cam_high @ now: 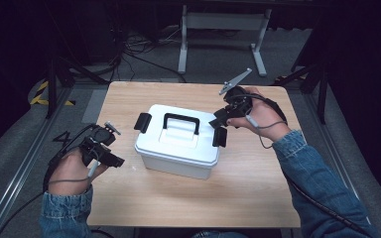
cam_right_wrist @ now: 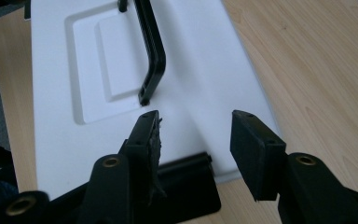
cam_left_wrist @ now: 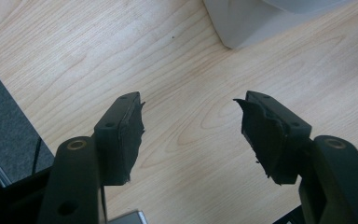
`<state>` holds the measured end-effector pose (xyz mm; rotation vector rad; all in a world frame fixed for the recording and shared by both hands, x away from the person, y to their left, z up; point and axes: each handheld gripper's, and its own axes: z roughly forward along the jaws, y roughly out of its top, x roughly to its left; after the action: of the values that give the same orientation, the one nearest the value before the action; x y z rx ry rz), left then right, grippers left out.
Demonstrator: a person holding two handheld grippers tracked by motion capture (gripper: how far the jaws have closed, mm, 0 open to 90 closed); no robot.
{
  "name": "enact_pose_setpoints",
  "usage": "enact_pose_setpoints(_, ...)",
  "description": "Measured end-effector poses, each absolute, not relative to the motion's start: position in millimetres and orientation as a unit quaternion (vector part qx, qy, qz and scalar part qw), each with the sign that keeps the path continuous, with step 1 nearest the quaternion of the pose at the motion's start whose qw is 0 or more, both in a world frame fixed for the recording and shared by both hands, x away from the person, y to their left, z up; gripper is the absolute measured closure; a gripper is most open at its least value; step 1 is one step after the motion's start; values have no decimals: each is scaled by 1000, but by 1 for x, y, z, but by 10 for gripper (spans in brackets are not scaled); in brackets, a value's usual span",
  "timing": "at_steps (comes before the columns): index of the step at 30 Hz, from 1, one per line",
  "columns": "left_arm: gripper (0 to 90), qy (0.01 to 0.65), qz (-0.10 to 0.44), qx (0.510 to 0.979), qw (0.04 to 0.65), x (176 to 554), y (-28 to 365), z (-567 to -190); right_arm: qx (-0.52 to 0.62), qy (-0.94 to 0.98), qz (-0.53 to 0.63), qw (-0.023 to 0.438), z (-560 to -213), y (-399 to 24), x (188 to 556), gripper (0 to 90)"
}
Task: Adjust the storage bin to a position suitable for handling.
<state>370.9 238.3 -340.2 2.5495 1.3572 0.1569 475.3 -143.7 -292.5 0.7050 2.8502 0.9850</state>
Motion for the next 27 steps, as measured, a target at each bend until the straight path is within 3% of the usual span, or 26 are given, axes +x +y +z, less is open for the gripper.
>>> enact_pose_setpoints(16, 389, 460, 48, 878, 125, 375, 235, -341, 208, 924, 322, -8, -295, -91, 489, 485)
enact_pose_setpoints(27, 390, 461, 46, 877, 127, 375, 237, -341, 194, 936, 292, -26, -299, -65, 488, 619)
